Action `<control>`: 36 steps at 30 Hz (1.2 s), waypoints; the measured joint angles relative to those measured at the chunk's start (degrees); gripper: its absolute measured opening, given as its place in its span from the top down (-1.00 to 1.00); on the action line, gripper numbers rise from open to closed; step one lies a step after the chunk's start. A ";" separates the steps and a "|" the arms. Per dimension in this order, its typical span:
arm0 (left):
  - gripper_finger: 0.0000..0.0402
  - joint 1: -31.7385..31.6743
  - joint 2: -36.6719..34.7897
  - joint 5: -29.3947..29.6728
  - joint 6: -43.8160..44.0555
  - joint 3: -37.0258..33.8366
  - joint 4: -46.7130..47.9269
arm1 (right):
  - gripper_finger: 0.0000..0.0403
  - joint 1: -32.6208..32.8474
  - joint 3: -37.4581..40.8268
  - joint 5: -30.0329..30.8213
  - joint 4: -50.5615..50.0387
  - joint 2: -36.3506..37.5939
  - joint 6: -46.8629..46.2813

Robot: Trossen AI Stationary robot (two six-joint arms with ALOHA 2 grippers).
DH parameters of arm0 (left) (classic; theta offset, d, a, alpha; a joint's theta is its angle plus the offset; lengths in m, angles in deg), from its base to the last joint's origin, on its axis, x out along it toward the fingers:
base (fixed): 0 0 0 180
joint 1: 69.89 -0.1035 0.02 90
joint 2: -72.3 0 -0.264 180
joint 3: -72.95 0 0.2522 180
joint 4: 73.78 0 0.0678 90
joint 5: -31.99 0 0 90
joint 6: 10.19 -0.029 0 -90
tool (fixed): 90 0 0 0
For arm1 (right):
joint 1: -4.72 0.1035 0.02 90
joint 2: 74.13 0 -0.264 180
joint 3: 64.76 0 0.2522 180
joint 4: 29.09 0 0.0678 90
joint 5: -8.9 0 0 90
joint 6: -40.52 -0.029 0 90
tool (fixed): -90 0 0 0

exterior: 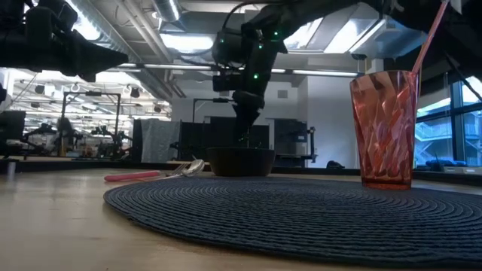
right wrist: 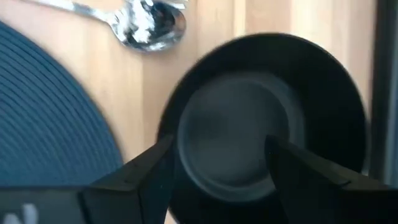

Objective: Pick & Place Utensil
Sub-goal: Put the black bowl in the center of the gray mat

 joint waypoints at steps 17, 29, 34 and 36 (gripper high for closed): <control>0.98 0.00 0.00 0.01 0.15 0.00 0.02 | -0.20 -1.39 -0.04 -7.84 0.34 -1.17 -2.58; 0.98 0.00 0.00 0.03 0.15 0.00 0.05 | -0.20 -1.22 -0.04 -7.35 0.37 -1.17 -4.81; 0.98 0.00 0.00 0.03 0.15 0.00 0.05 | -0.20 -1.11 -0.04 -3.27 1.60 -1.17 -4.95; 0.98 0.00 0.00 0.03 0.15 0.00 0.05 | -0.20 -1.11 -0.04 -3.44 1.52 -1.17 -5.45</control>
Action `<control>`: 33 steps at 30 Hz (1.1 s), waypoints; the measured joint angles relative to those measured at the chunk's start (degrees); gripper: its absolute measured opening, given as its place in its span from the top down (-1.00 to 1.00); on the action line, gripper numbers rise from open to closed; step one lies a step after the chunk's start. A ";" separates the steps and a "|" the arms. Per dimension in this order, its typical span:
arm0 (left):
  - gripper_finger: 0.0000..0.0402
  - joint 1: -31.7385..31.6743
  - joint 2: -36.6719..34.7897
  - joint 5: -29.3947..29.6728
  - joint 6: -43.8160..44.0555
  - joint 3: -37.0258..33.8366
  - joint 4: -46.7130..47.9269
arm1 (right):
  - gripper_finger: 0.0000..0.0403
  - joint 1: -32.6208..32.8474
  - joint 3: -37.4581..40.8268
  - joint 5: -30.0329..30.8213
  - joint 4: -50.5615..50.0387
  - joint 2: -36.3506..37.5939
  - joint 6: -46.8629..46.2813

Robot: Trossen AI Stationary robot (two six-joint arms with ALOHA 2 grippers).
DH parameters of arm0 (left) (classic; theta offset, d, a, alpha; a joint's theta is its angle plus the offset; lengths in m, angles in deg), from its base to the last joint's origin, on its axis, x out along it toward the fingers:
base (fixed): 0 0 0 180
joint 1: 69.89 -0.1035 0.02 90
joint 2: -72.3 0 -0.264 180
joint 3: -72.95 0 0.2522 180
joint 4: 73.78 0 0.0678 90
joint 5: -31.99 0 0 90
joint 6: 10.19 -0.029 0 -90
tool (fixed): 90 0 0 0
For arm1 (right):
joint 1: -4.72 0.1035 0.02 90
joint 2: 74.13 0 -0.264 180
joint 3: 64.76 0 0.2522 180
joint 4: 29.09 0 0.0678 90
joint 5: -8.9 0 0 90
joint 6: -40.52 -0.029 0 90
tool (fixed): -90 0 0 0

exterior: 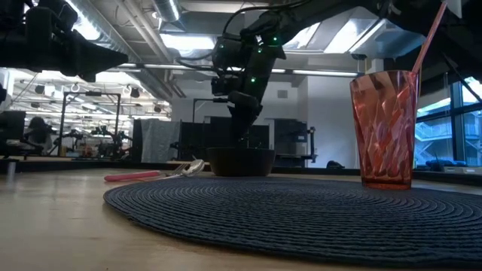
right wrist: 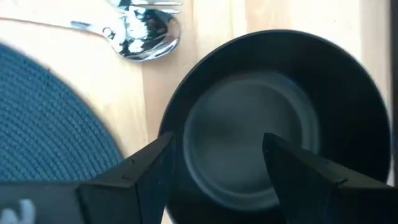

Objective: Pick & Place Utensil
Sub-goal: Put the black bowl in the center of the gray mat

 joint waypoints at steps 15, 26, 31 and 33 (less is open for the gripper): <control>0.98 0.00 0.00 0.00 1.36 0.00 0.15 | -0.20 0.42 0.01 -5.79 -3.02 -0.68 -1.25; 0.98 0.00 -0.01 0.02 1.36 0.00 0.14 | -0.20 0.42 0.07 -2.53 -2.32 -3.71 -1.07; 0.98 0.00 -0.01 0.02 1.36 0.00 0.22 | -0.06 0.39 0.07 -0.90 -2.34 -3.72 -1.06; 0.98 -0.02 -0.01 0.02 1.36 0.00 0.35 | 0.07 0.39 0.07 -0.88 -2.36 -3.72 -1.18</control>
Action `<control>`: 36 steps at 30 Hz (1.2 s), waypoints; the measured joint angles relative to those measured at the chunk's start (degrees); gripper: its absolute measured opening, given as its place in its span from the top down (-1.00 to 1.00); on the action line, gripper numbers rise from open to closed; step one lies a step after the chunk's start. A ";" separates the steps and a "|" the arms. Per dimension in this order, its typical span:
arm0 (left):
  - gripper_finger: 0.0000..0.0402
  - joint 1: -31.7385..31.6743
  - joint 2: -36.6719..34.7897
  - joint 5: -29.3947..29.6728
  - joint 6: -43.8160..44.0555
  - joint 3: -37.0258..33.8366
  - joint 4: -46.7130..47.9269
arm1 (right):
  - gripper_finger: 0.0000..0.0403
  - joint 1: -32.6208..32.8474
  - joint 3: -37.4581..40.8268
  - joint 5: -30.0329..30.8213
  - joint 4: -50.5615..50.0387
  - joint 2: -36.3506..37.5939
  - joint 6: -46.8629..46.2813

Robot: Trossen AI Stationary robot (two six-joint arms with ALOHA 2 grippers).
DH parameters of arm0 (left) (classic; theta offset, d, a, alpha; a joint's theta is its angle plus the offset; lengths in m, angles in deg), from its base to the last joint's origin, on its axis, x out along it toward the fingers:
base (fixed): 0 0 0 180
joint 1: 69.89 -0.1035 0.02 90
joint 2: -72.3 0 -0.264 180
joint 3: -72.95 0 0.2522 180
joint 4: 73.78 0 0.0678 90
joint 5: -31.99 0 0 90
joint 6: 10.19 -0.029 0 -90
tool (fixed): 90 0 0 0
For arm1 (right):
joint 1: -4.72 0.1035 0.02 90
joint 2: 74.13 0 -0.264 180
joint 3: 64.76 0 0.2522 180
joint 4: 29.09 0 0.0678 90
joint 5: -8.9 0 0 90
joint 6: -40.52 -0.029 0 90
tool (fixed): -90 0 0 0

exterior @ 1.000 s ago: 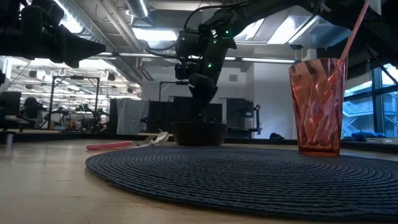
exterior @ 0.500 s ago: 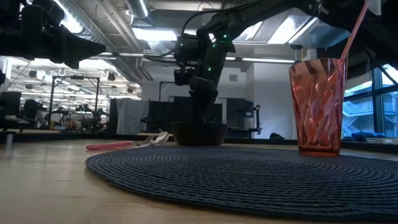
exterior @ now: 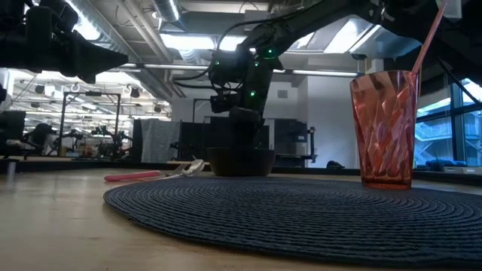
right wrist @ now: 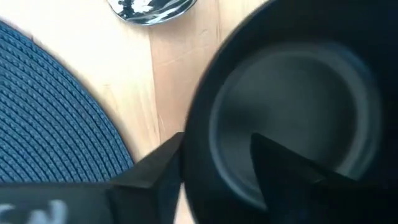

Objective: Pick & Place Utensil
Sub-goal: Put the black bowl in the center of the gray mat

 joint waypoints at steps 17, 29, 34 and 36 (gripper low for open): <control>0.98 0.01 0.00 0.00 0.00 0.00 0.00 | 0.92 0.23 -1.85 3.40 -0.78 0.02 4.19; 0.98 0.02 0.01 0.01 -0.02 -0.01 -0.46 | 0.97 6.46 -25.49 9.62 -18.39 0.02 2.90; 0.98 -0.01 0.01 0.43 -0.02 0.00 -3.04 | 0.95 11.40 -23.08 12.19 -19.17 8.25 1.73; 0.98 0.01 -0.01 0.53 -0.03 -0.01 -4.67 | 0.95 12.93 -23.08 12.87 -21.02 11.75 -0.81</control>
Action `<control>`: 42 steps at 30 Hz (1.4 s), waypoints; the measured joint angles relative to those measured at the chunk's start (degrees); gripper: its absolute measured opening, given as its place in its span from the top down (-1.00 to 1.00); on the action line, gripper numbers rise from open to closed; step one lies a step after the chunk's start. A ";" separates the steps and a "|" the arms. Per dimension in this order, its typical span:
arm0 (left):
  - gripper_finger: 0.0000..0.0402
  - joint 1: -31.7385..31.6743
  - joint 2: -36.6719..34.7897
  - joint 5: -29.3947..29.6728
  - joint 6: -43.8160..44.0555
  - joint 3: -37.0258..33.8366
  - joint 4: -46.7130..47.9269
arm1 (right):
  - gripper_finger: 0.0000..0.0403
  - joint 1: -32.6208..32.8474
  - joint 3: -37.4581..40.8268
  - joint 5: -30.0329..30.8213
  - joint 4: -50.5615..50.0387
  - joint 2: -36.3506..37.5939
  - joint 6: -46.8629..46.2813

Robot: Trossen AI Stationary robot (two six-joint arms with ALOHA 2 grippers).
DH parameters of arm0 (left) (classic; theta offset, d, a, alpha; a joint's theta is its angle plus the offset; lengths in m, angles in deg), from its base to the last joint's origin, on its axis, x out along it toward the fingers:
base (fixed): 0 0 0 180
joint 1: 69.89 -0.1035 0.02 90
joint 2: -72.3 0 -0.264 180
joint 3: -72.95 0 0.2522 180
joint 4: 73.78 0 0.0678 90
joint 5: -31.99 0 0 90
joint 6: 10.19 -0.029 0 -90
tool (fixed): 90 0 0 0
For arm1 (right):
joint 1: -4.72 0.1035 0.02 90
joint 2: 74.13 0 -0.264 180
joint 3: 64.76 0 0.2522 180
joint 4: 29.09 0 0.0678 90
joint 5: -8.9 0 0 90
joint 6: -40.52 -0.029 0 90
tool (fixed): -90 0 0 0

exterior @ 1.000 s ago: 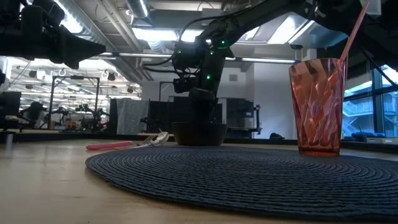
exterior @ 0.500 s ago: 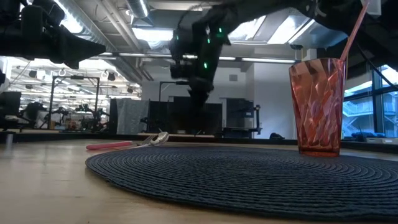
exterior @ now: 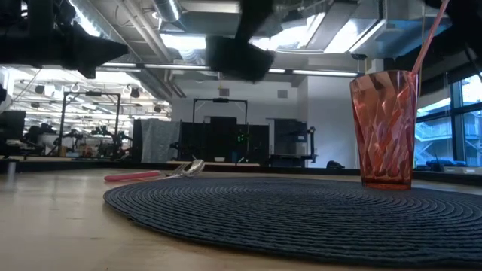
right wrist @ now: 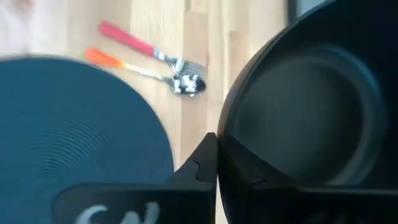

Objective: Pick & Place Utensil
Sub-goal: Put the black bowl in the center of the gray mat

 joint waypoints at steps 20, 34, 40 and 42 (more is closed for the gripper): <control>0.98 0.01 0.01 11.65 -6.58 -0.01 -1.16 | 0.98 31.12 6.84 11.02 -10.27 15.94 -23.73; 0.98 0.01 0.01 11.58 -5.44 -0.01 0.01 | 0.98 35.72 32.54 0.89 14.83 15.92 -24.55; 0.98 0.01 0.01 11.56 -5.41 -0.01 0.01 | 0.98 35.72 42.92 -1.43 23.34 15.92 -28.04; 0.98 0.01 0.01 11.56 -5.42 -0.01 0.00 | 0.98 35.72 45.52 -1.50 25.33 15.92 -28.87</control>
